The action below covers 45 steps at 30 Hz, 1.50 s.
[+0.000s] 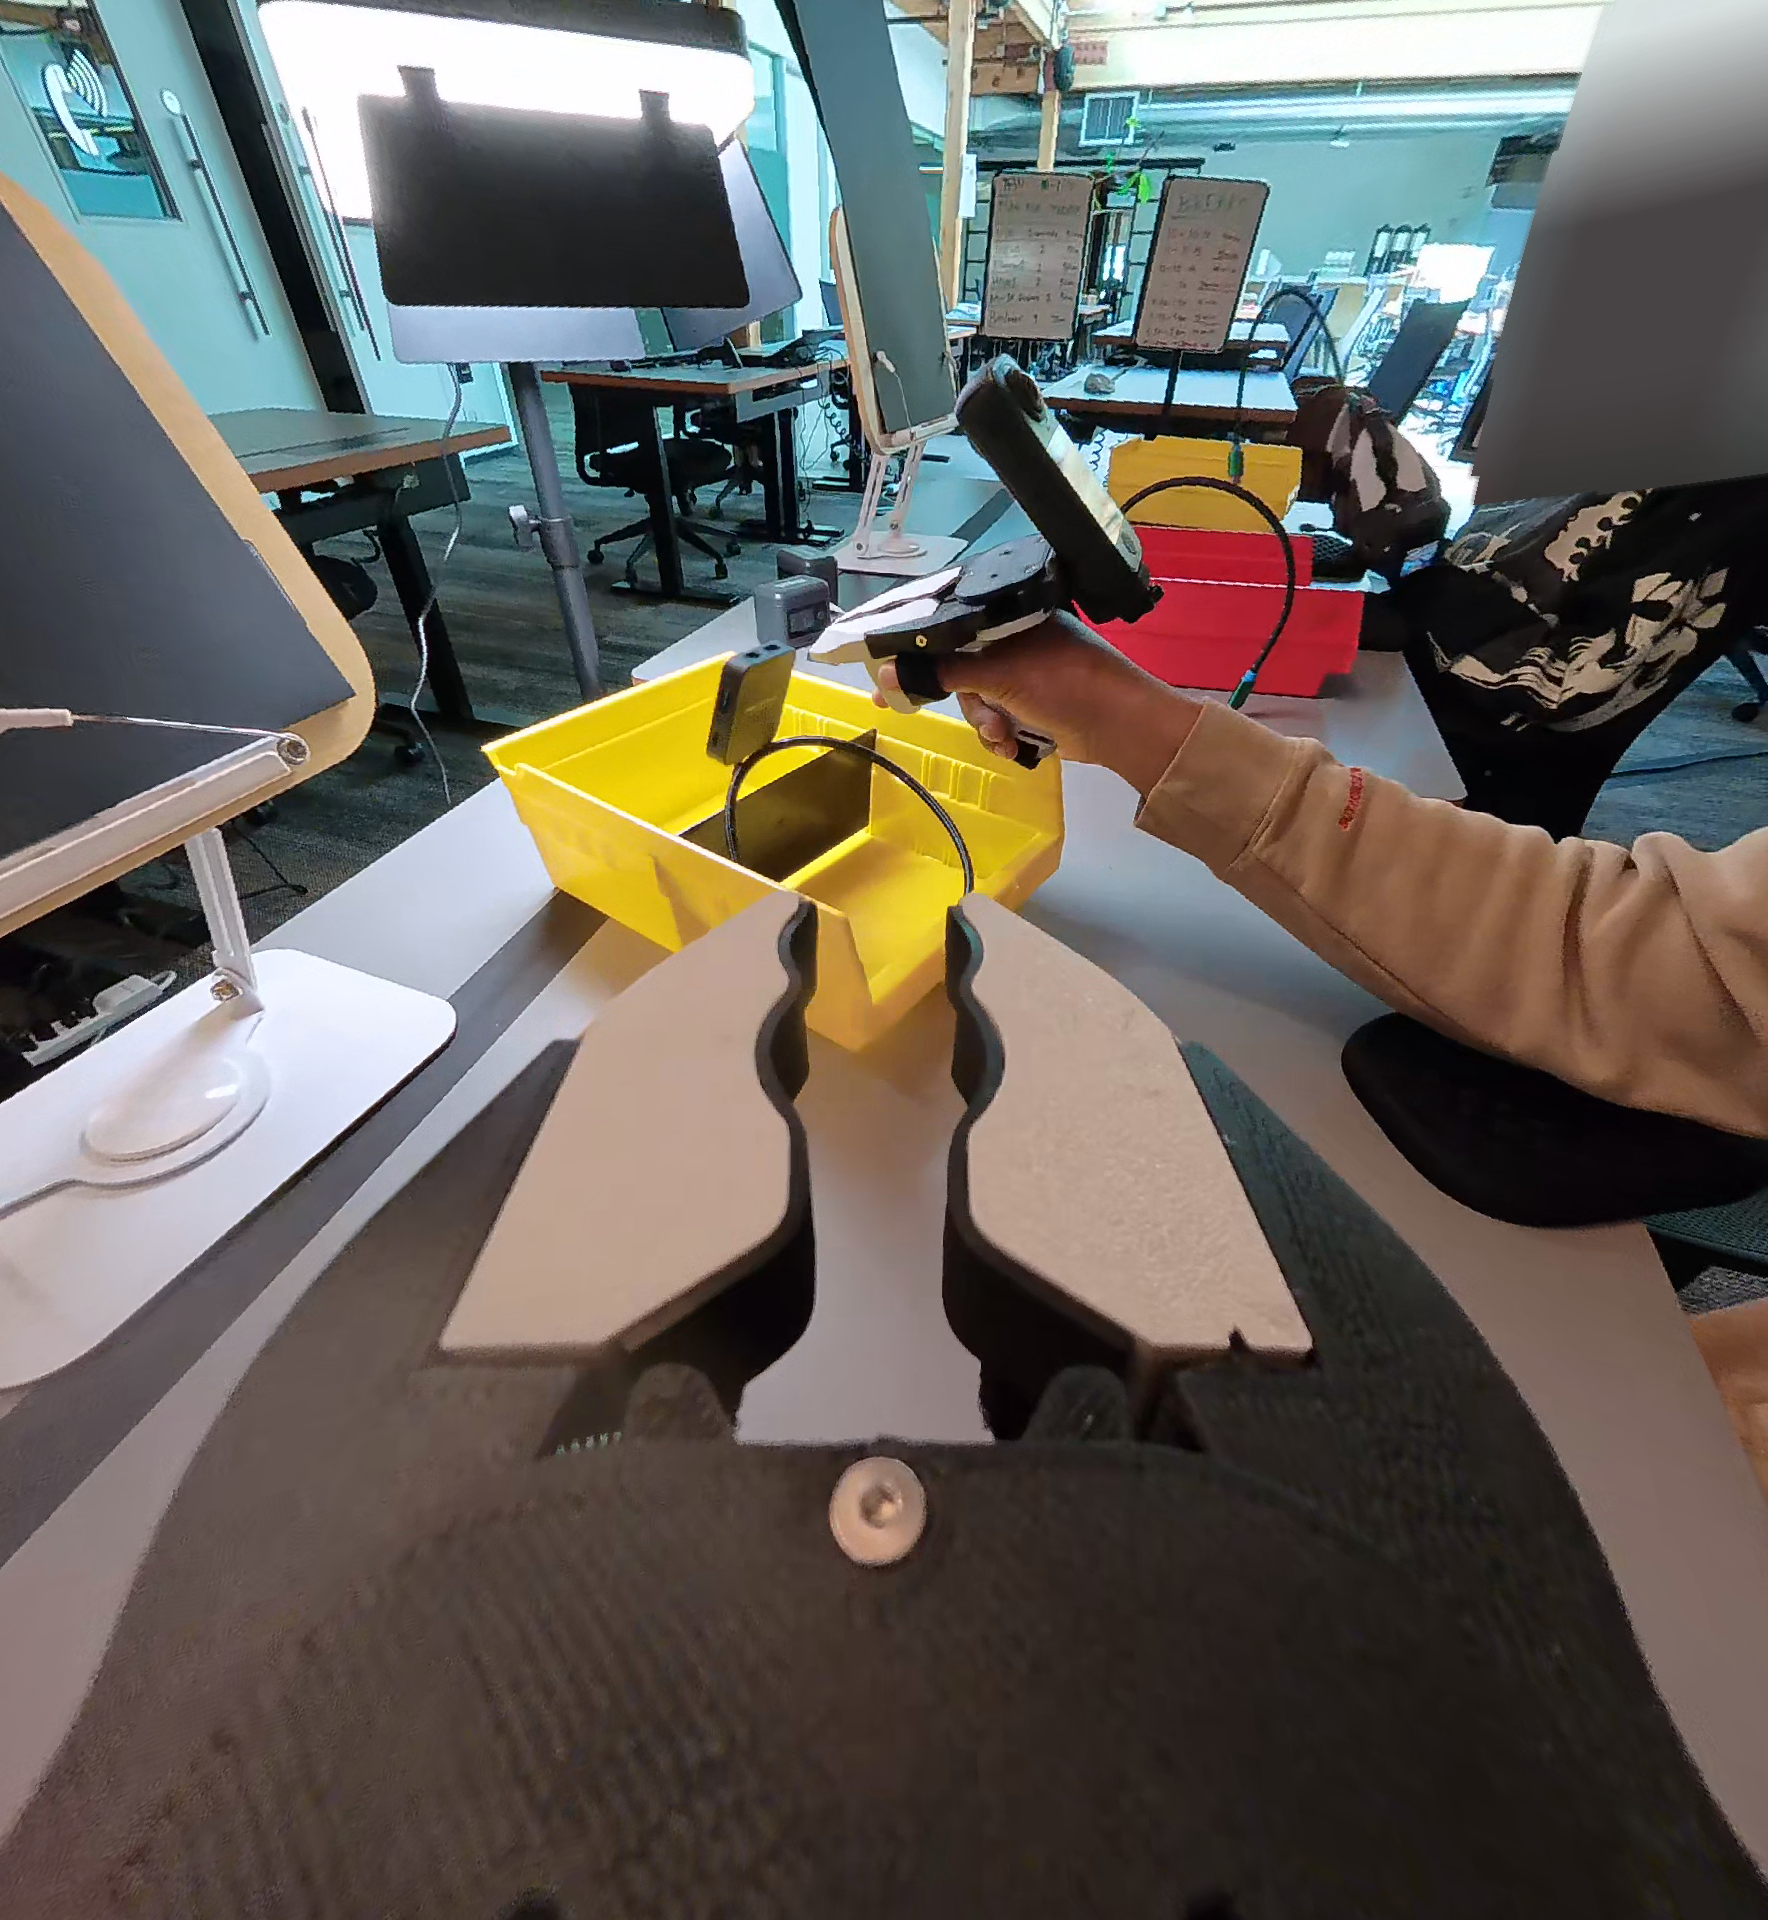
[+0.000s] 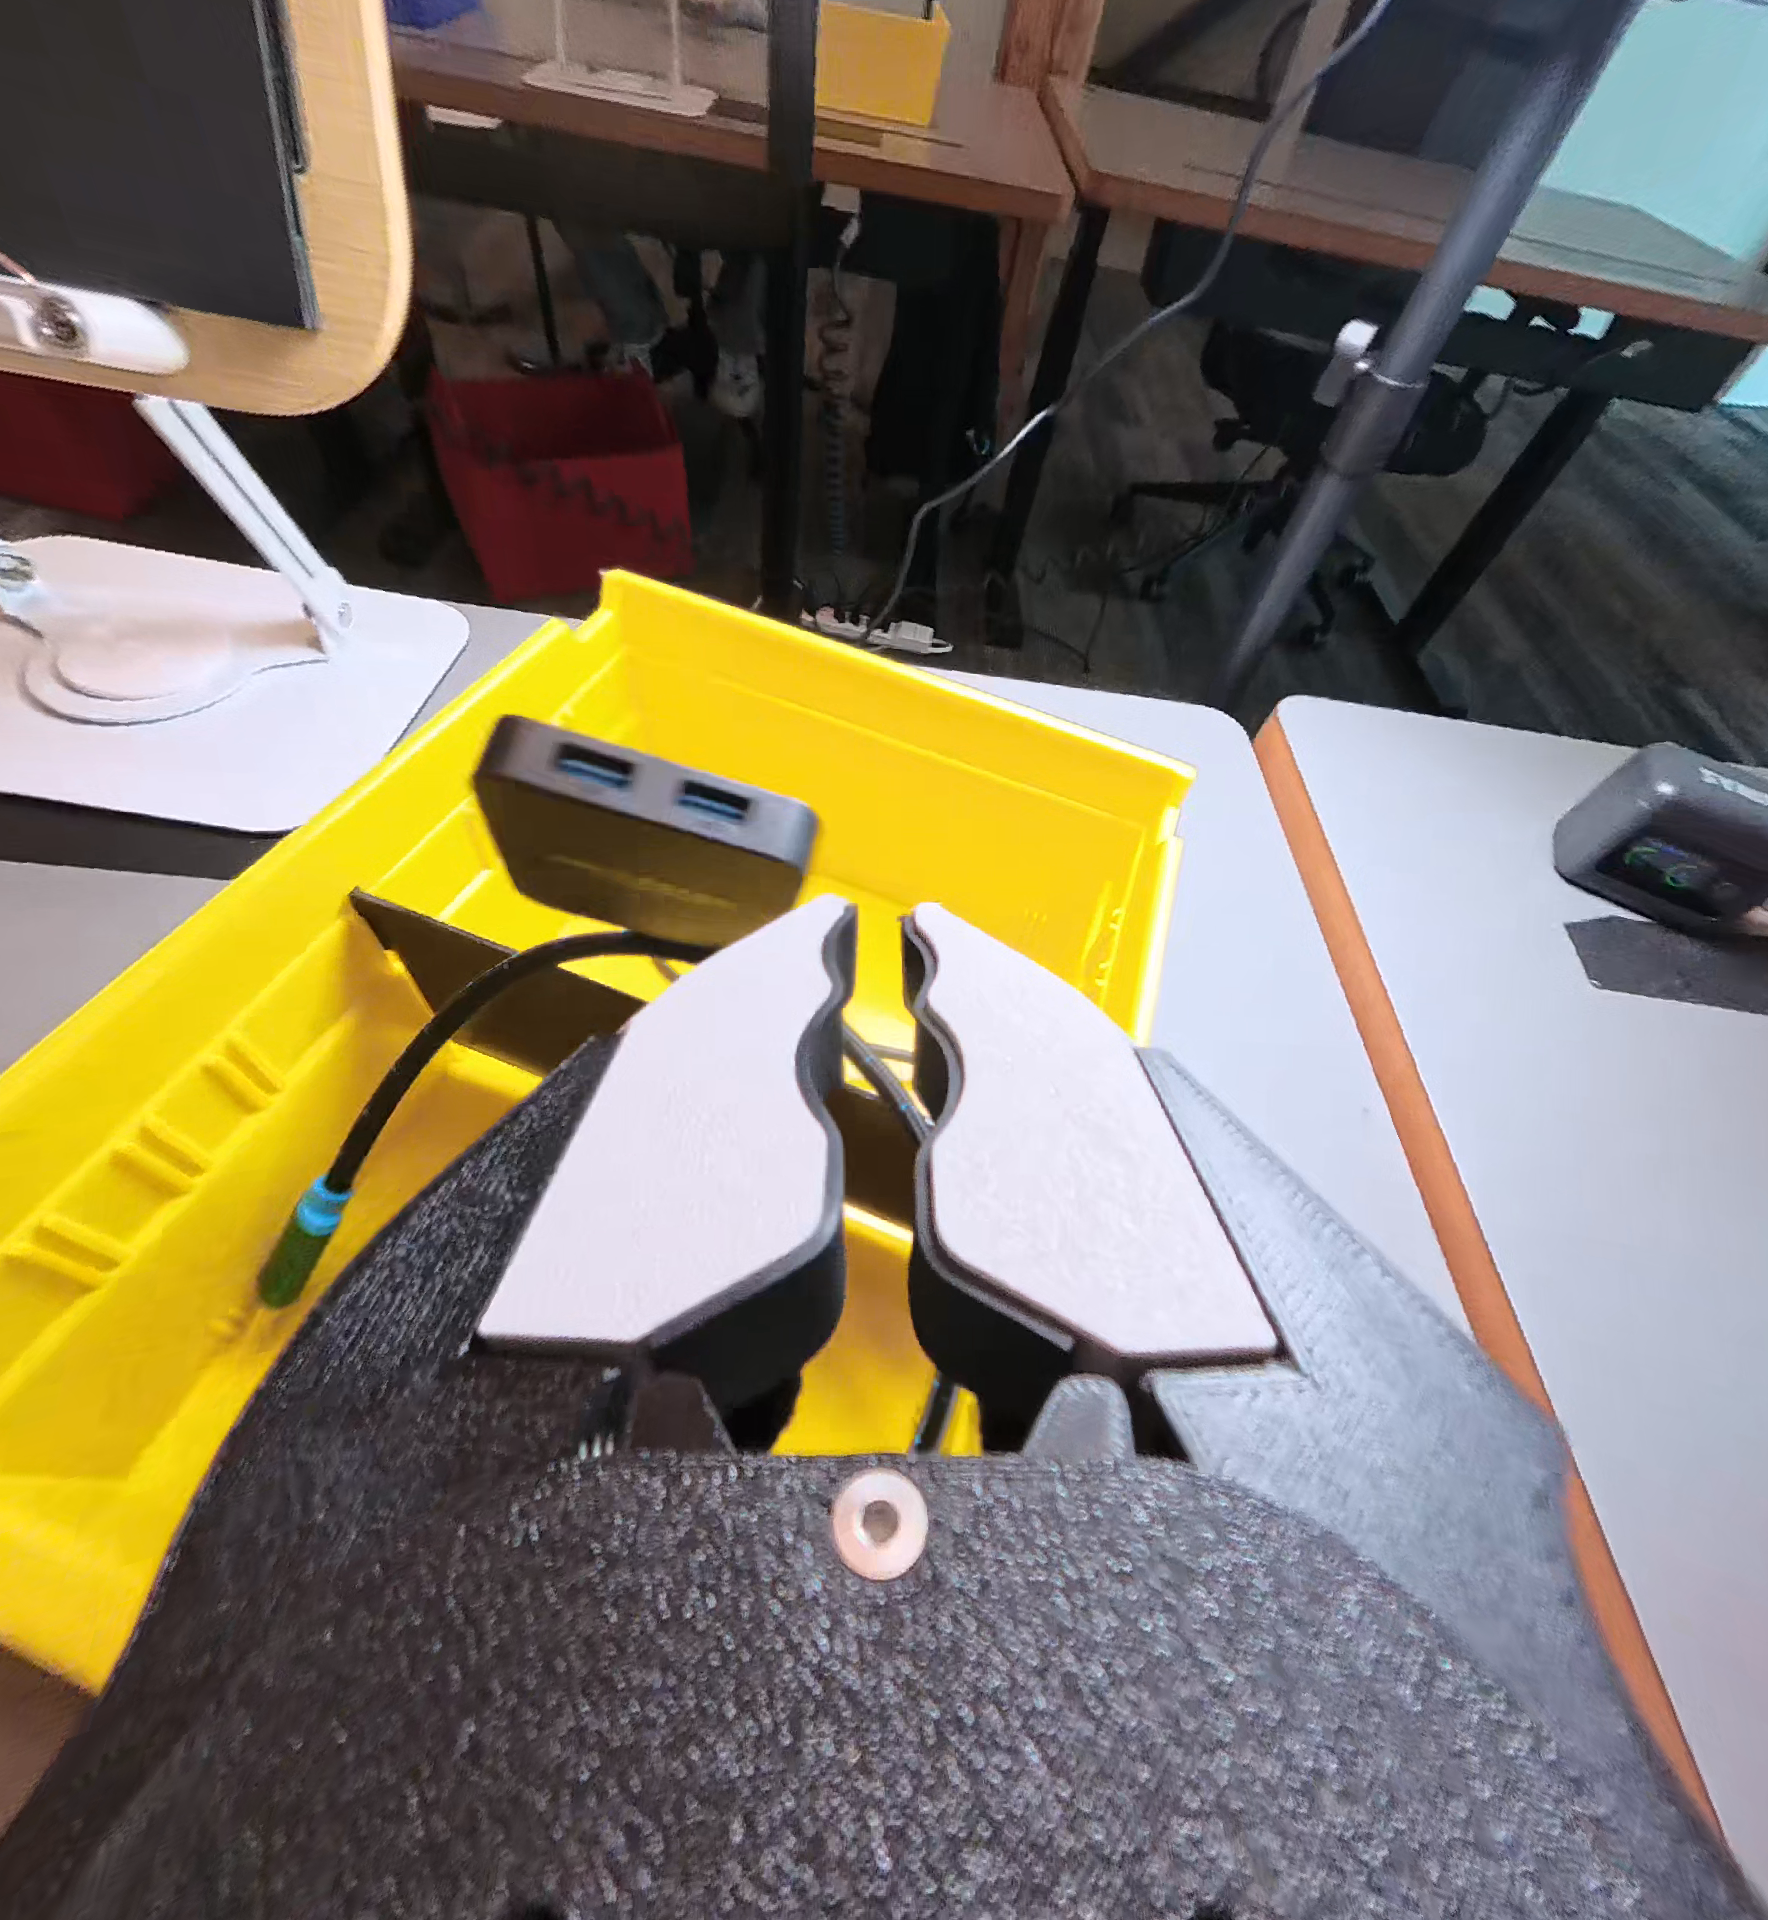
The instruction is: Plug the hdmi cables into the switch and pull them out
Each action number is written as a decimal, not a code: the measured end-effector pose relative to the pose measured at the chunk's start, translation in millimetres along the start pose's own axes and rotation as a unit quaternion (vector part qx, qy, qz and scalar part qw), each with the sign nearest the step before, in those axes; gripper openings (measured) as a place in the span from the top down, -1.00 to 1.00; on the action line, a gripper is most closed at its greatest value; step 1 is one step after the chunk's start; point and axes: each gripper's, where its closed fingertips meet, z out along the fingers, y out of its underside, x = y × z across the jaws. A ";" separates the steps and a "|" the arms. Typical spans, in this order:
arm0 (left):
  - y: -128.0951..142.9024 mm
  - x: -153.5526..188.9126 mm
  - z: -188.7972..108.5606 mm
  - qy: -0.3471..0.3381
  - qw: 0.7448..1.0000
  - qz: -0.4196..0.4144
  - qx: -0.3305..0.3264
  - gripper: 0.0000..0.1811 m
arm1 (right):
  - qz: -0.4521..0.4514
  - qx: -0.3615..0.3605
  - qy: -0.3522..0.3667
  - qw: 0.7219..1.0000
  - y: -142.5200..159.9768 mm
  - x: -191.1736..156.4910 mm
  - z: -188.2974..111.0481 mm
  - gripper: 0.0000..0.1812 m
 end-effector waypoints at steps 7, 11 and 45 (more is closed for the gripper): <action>4.7 -2.8 1.9 -0.004 1.000 -0.004 -0.007 0.74 | -0.009 0.034 -0.035 0.999 -11.2 -15.3 -4.4 0.88; 4.1 -4.9 -0.1 -0.006 1.000 -0.007 -0.005 0.74 | -0.042 0.066 -0.090 0.993 -22.6 -39.7 -12.5 0.87; 7.0 -26.7 -14.1 -0.029 0.999 -0.033 0.004 0.76 | -0.188 -0.054 -0.094 0.976 -21.6 -66.6 -4.7 0.96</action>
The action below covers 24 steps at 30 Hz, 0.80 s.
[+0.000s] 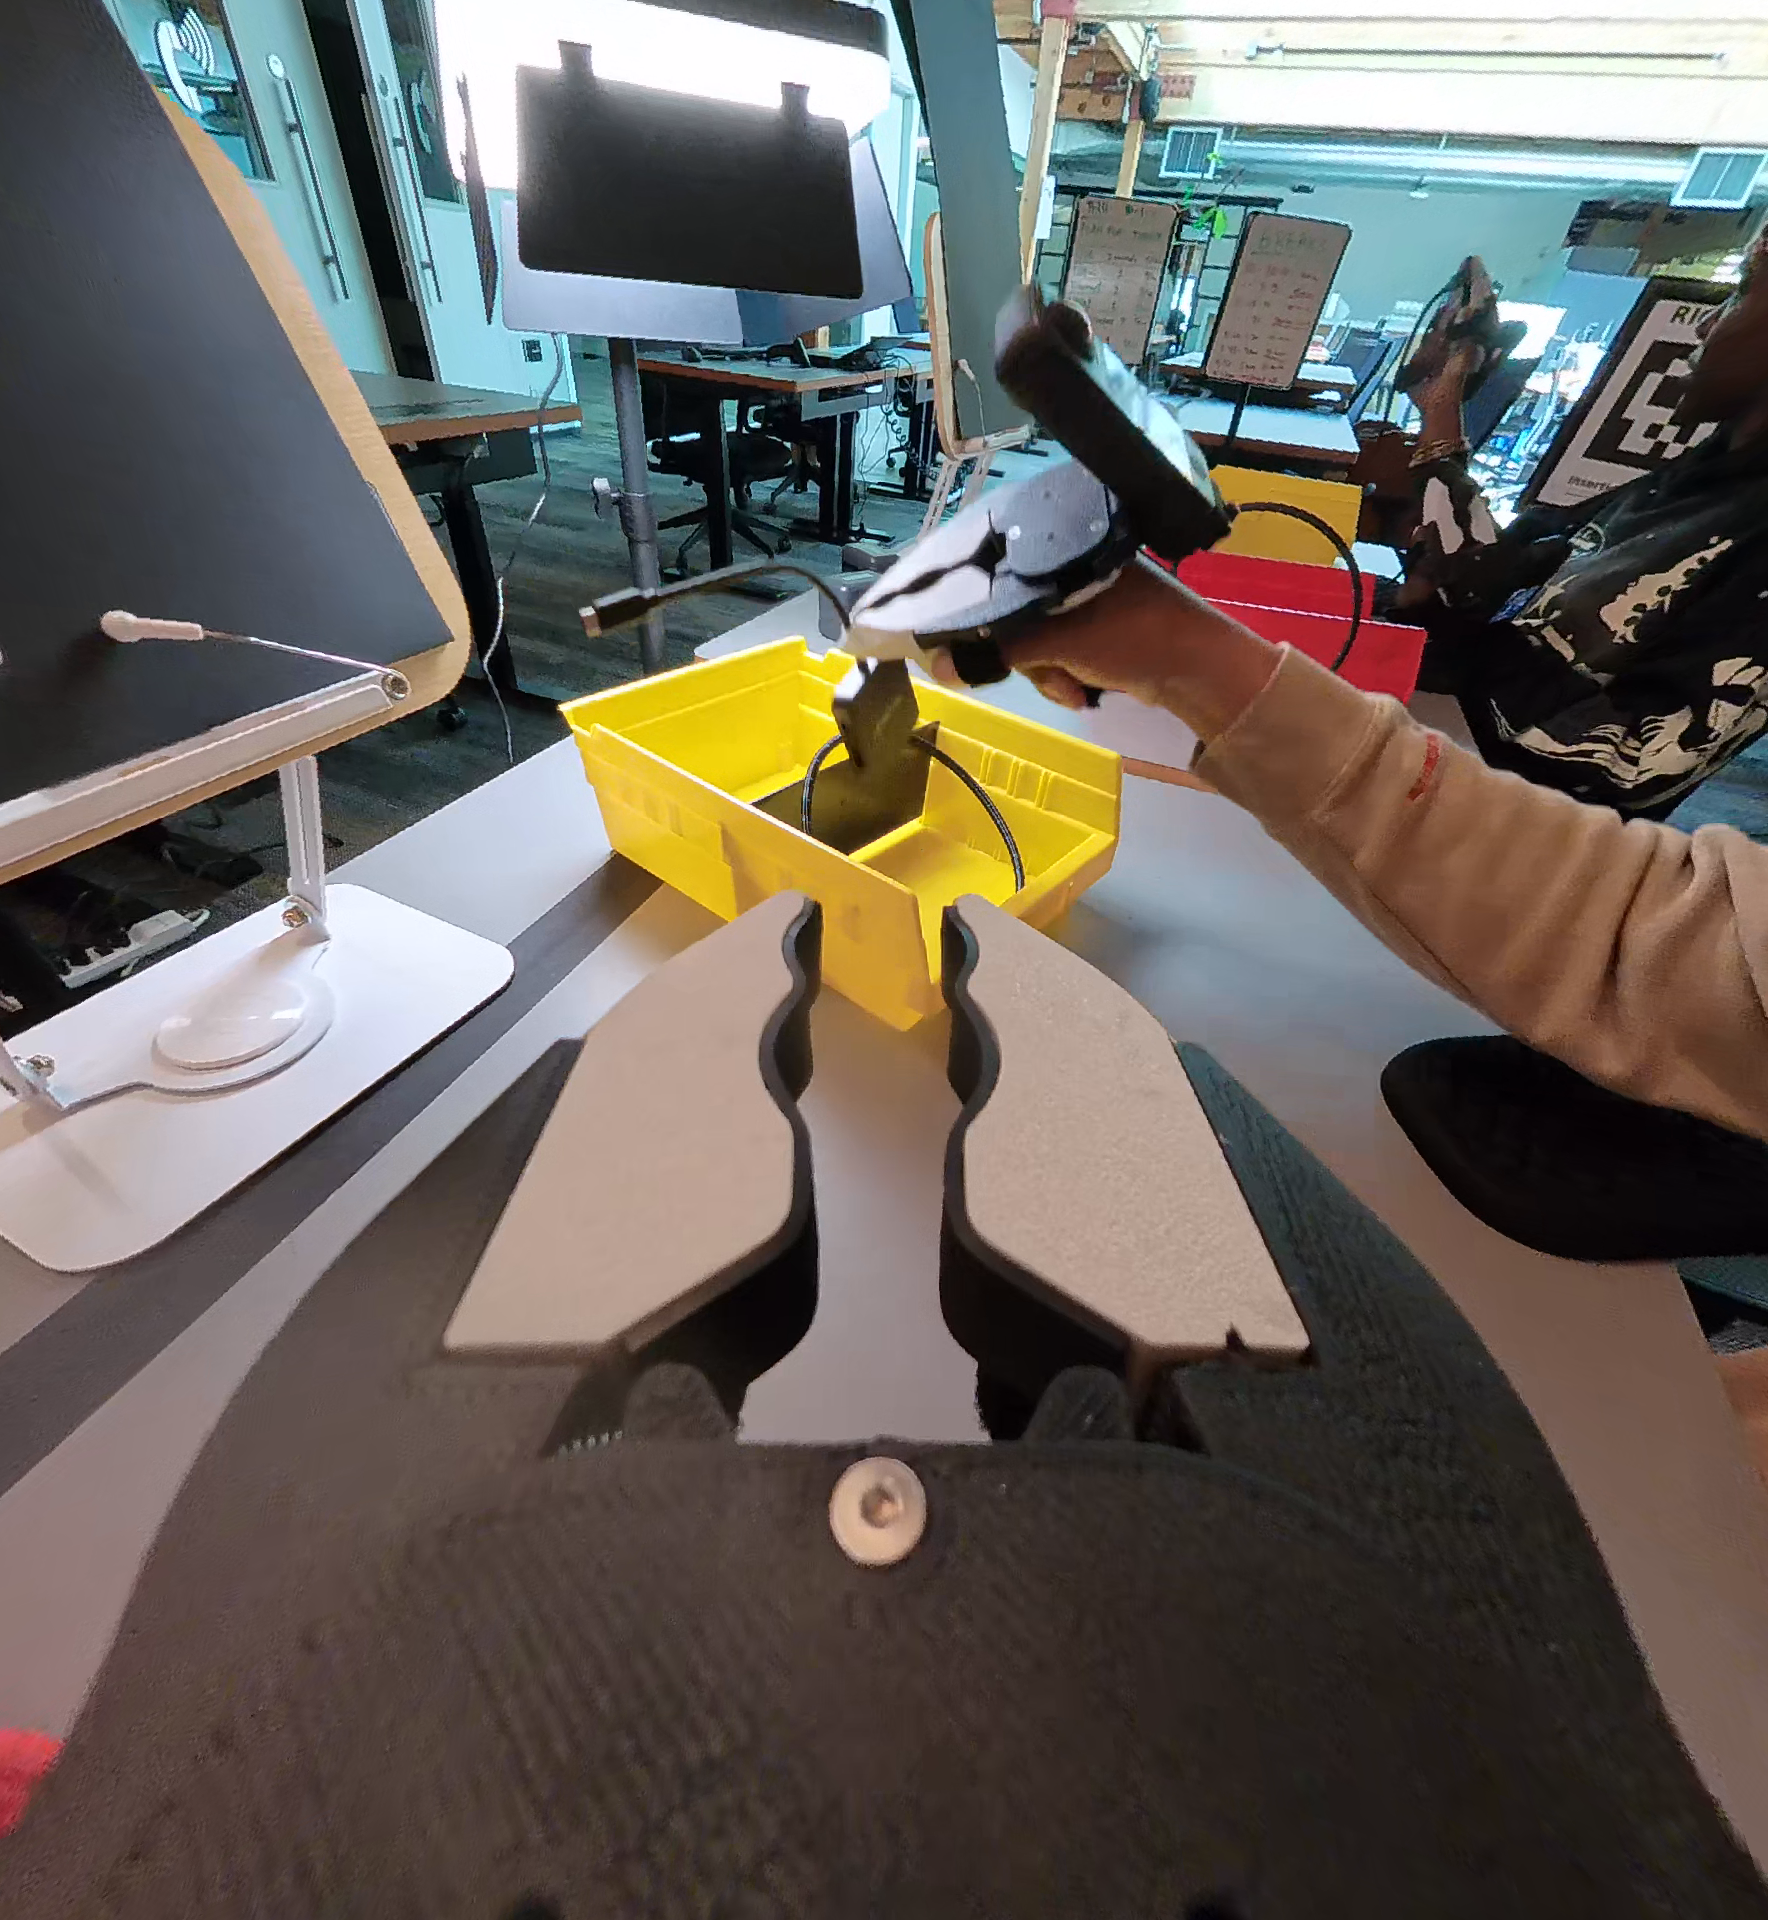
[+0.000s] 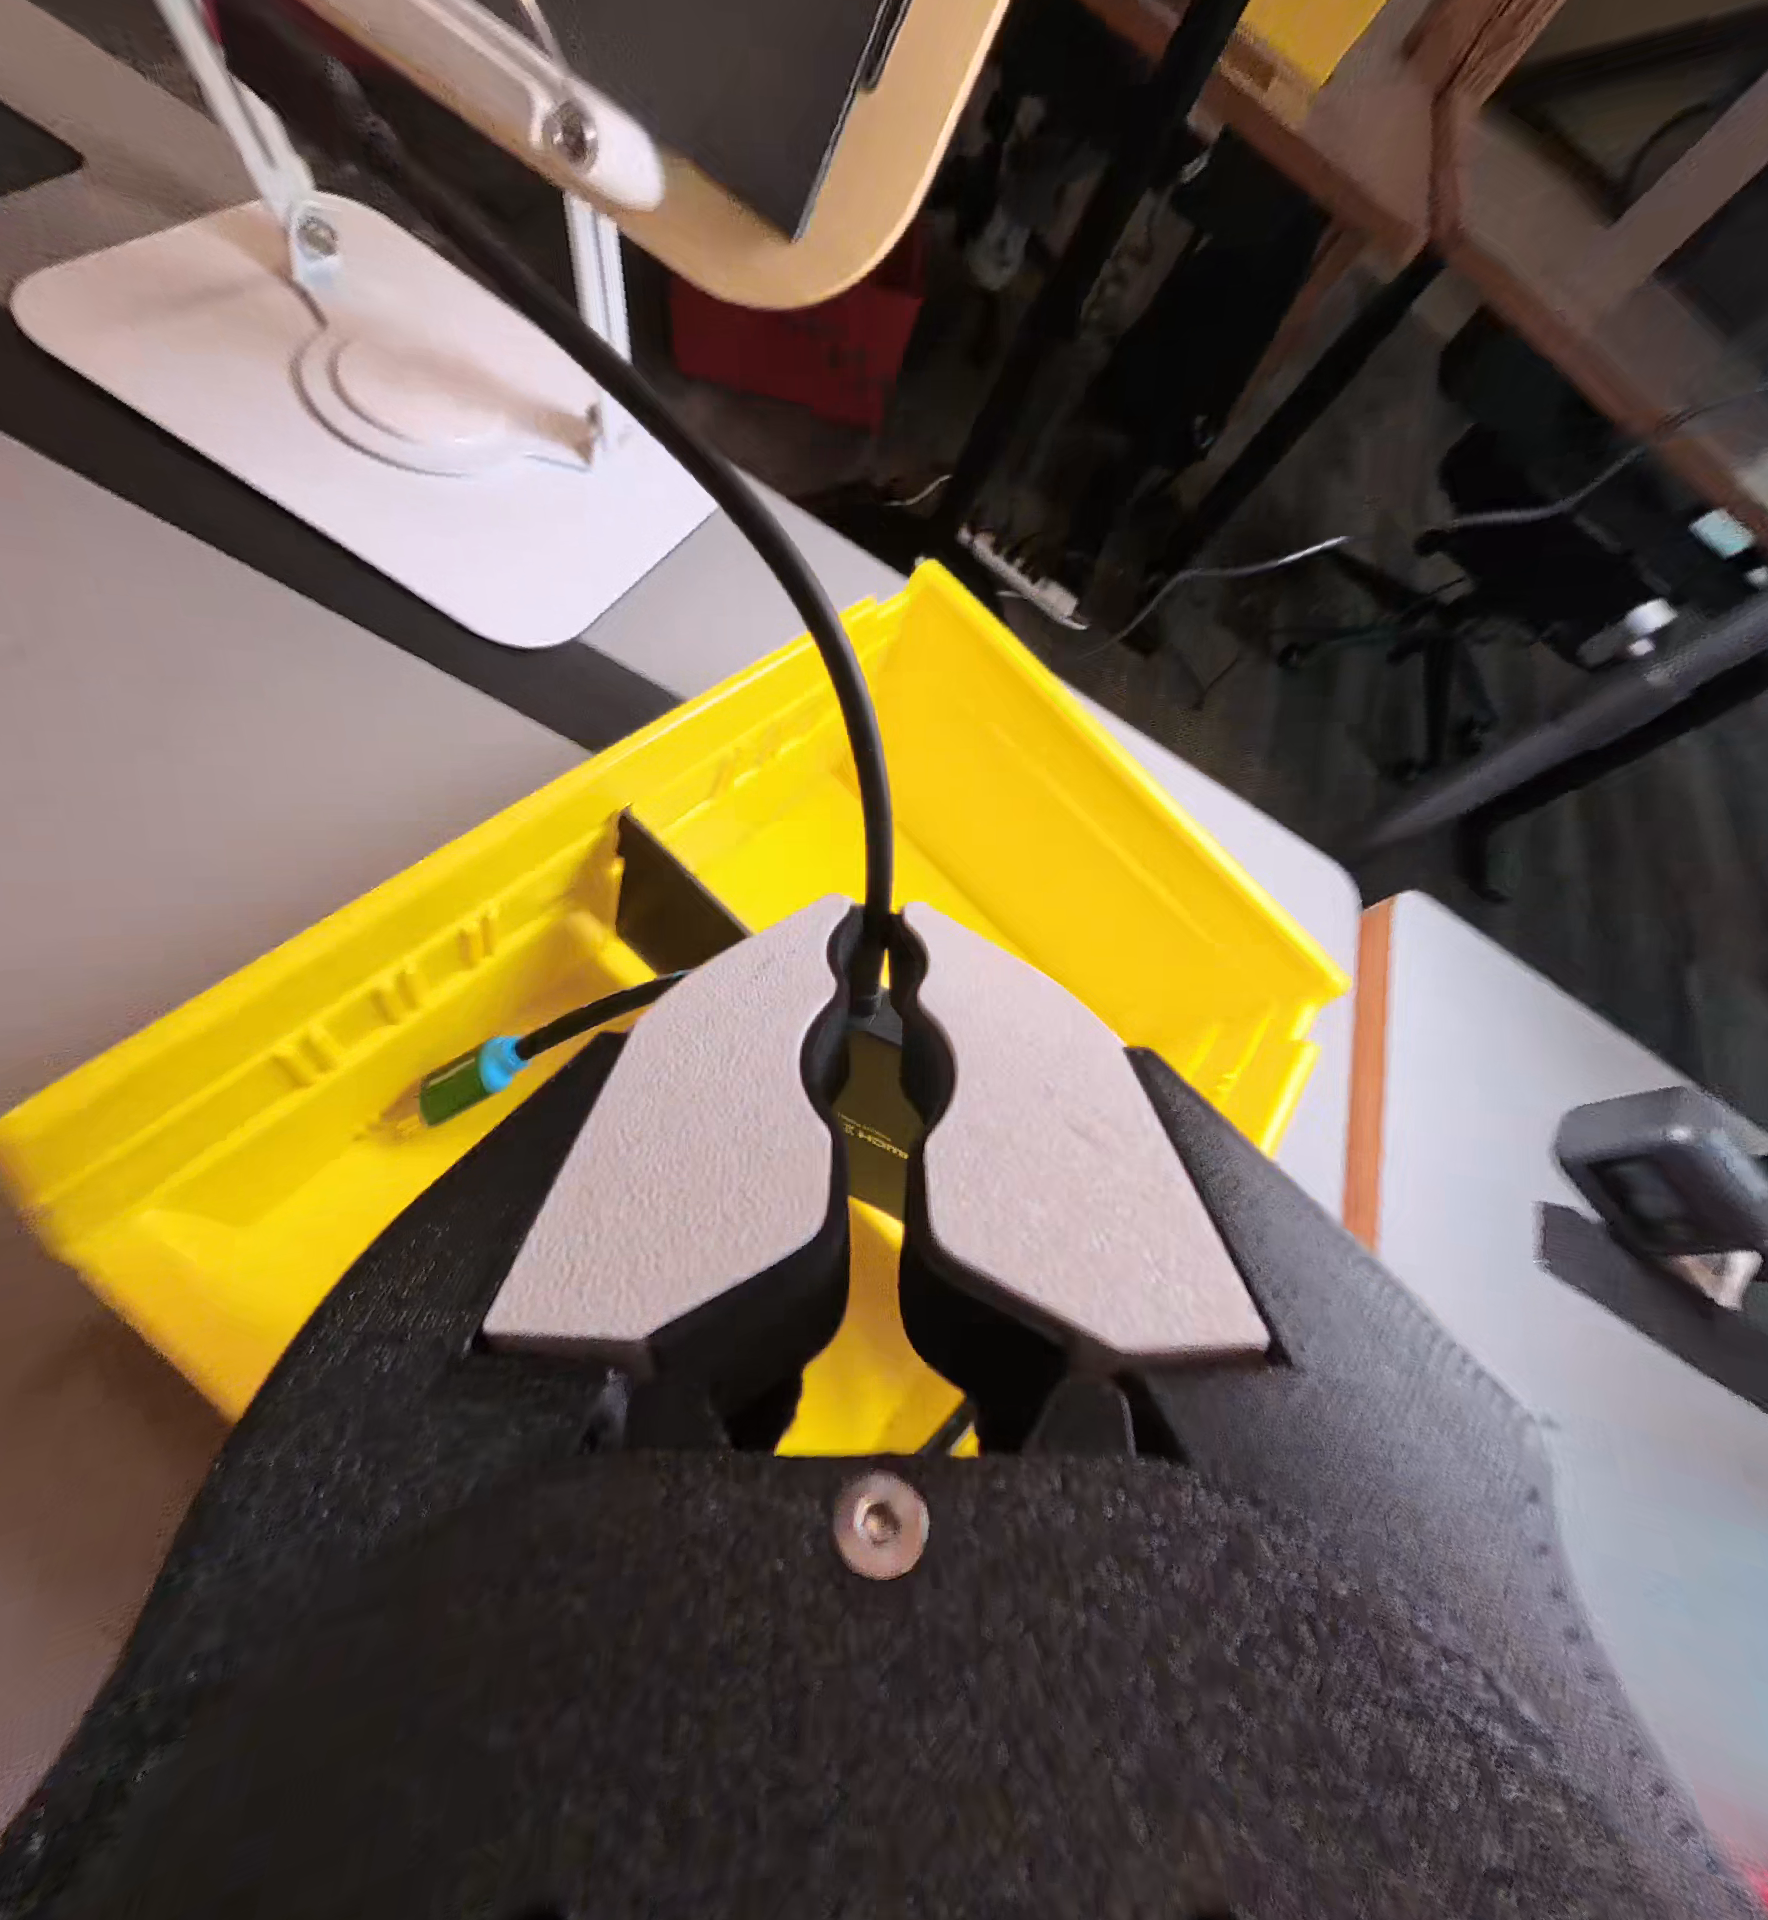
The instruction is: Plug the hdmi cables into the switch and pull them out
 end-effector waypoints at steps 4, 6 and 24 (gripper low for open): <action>3.9 -4.1 0.3 -0.004 1.000 -0.004 -0.005 0.76 | -0.035 -0.020 0.041 0.998 -21.8 41.5 18.0 0.95; 4.2 -5.6 -1.3 -0.005 1.000 -0.007 -0.005 0.76 | -0.054 -0.060 0.048 0.996 -11.8 58.7 36.4 0.95; 0.5 -10.4 -8.4 -0.012 1.000 -0.013 0.004 0.76 | 0.009 0.038 -0.016 0.999 -34.9 35.5 -9.4 0.75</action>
